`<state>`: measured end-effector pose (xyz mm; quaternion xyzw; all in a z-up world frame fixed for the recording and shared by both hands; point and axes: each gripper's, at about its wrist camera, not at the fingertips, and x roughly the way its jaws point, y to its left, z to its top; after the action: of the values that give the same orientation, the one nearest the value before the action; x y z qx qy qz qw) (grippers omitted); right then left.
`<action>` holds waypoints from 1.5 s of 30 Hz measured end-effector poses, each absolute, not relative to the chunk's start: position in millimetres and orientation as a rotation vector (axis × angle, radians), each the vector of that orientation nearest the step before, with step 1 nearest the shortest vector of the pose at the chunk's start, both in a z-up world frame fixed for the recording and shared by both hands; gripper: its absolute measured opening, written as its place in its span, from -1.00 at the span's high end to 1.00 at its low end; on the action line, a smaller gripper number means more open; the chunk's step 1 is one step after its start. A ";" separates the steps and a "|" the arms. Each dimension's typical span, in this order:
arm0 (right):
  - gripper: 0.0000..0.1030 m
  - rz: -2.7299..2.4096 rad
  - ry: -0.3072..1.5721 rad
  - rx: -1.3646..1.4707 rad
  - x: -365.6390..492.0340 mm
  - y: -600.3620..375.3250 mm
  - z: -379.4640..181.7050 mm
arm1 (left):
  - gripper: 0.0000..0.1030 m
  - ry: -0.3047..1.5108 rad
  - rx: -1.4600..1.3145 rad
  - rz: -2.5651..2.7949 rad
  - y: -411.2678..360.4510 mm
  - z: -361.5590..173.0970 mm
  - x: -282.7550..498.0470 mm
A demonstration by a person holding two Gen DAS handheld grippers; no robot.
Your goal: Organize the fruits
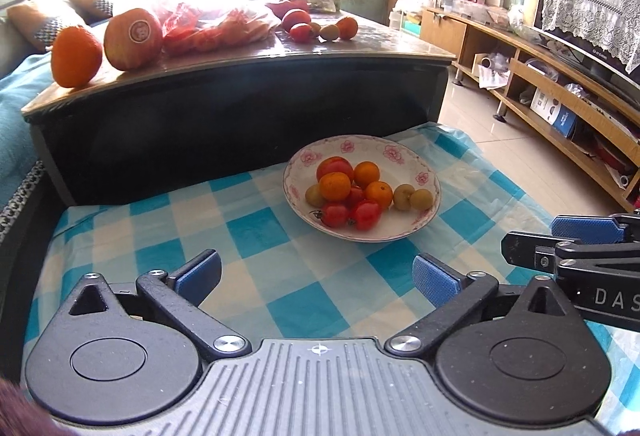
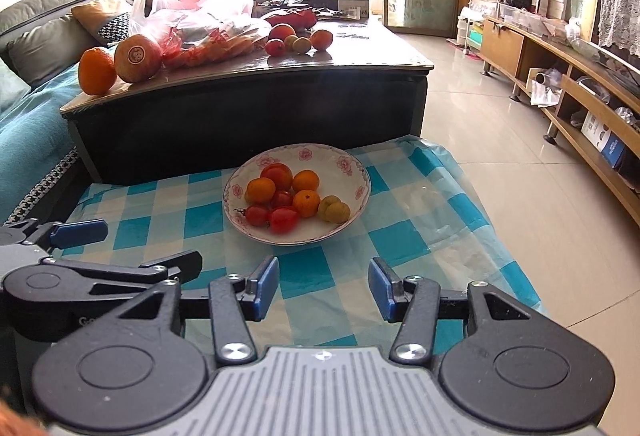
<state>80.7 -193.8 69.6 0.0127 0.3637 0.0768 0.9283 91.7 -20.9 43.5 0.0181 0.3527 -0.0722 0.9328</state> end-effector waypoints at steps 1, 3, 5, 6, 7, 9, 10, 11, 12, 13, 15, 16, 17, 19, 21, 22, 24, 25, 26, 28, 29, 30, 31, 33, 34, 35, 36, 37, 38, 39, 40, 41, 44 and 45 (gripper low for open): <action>-0.01 0.158 0.745 0.028 78.1 -194.1 69.6 | -1.00 0.723 0.030 -0.152 -20.1 42.9 89.6; -0.01 0.161 0.746 0.031 73.1 -194.3 68.9 | -1.00 0.731 0.014 -0.160 -18.3 41.3 85.3; -0.01 0.163 0.746 0.035 68.1 -194.4 68.1 | -1.00 0.734 0.004 -0.163 -17.2 39.8 80.2; -0.01 0.163 0.747 0.035 65.9 -194.3 67.7 | -1.00 0.731 0.002 -0.161 -16.9 39.2 77.7; -0.01 0.164 0.748 0.034 63.6 -194.2 67.4 | -1.00 0.729 0.002 -0.159 -16.9 38.9 75.1; -0.02 0.166 0.748 0.036 59.3 -194.2 67.1 | -1.00 0.728 0.001 -0.156 -16.3 38.9 70.7; -0.02 0.168 0.747 0.038 57.1 -194.1 67.3 | -1.00 0.727 0.002 -0.156 -16.2 39.5 68.5; -0.02 0.168 0.747 0.039 55.1 -194.2 67.4 | -1.00 0.723 0.004 -0.155 -16.0 39.9 66.2; -0.02 0.168 0.745 0.039 52.6 -194.0 67.7 | -1.00 0.719 0.007 -0.154 -16.1 40.4 63.9; -0.02 0.167 0.744 0.038 50.3 -193.9 67.8 | -1.00 0.716 0.010 -0.152 -16.4 40.9 61.7; -0.02 0.168 0.746 0.040 46.3 -193.9 67.1 | -1.00 0.713 0.020 -0.146 -17.1 41.5 57.7; -0.02 0.166 0.748 0.040 44.4 -193.8 66.5 | -1.00 0.713 0.027 -0.142 -18.1 41.7 55.6; -0.02 0.165 0.750 0.038 42.5 -193.5 65.7 | -1.00 0.714 0.033 -0.136 -18.7 41.5 53.6; -0.02 0.164 0.754 0.036 38.7 -192.8 64.4 | -1.00 0.715 0.044 -0.127 -19.5 40.9 48.9; -0.02 0.163 0.756 0.033 34.2 -192.3 63.6 | -1.00 0.721 0.044 -0.127 -18.5 39.6 45.4; -0.02 0.162 0.758 0.031 32.4 -191.7 63.2 | -1.00 0.725 0.042 -0.127 -17.9 39.1 44.0; -0.02 0.161 0.763 0.030 28.9 -190.8 62.3 | -1.00 0.732 0.043 -0.124 -17.5 38.0 40.4; -0.02 0.161 0.766 0.028 27.5 -190.1 61.6 | -1.00 0.734 0.047 -0.120 -17.6 37.7 38.9; -0.02 0.161 0.770 0.026 26.4 -189.4 60.8 | -1.00 0.736 0.052 -0.116 -17.5 37.3 37.6; -0.02 0.161 0.775 0.021 24.2 -187.4 59.7 | -1.00 0.745 0.057 -0.109 -17.3 36.3 35.0; -0.02 0.163 0.776 0.019 23.0 -186.6 59.3 | -1.00 0.755 0.054 -0.107 -16.9 35.5 34.5; -0.02 0.164 0.777 0.017 21.4 -186.1 58.9 | -1.00 0.769 0.049 -0.105 -16.5 34.5 34.0; -0.02 0.166 0.777 0.016 19.9 -185.5 58.7 | -0.99 0.780 0.040 -0.105 -15.6 33.6 33.3; -0.02 0.171 0.782 0.015 18.2 -184.1 57.8 | -0.99 0.788 0.035 -0.101 -14.4 32.3 31.1; -0.02 0.171 0.784 0.012 17.3 -183.3 57.1 | -0.99 0.789 0.041 -0.096 -14.6 31.8 30.0; -0.02 0.171 0.786 0.008 16.3 -182.3 56.2 | -0.99 0.791 0.048 -0.091 -14.9 31.4 29.0; -0.02 0.172 0.791 0.004 15.9 -181.2 54.9 | -0.99 0.794 0.054 -0.085 -15.2 30.6 27.8; -0.02 0.173 0.796 0.001 15.5 -180.2 53.6 | -0.99 0.797 0.058 -0.080 -15.3 30.2 26.2; -0.02 0.173 0.800 -0.003 14.8 -179.4 52.4 | -0.99 0.801 0.060 -0.076 -15.1 29.1 25.2; -0.02 0.174 0.804 -0.007 13.8 -178.7 51.4 | -0.99 0.808 0.059 -0.074 -14.4 27.7 24.7; -0.02 0.175 0.806 -0.010 12.9 -177.9 50.6 | -0.99 0.816 0.055 -0.072 -13.7 26.6 24.2; -0.02 0.176 0.808 -0.011 12.3 -177.4 50.1 | -0.99 0.823 0.050 -0.071 -13.1 25.9 23.5; -0.02 0.182 0.812 -0.013 10.5 -176.1 49.2 | -0.99 0.826 0.047 -0.062 -12.2 25.4 20.5; -0.02 0.184 0.812 -0.015 9.9 -175.6 49.2 | -0.99 0.825 0.049 -0.058 -12.3 25.7 19.6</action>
<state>9.9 -175.6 49.2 -0.0072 0.3943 0.0892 0.9146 19.6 -12.3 25.7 0.0238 0.4006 -0.0282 0.9155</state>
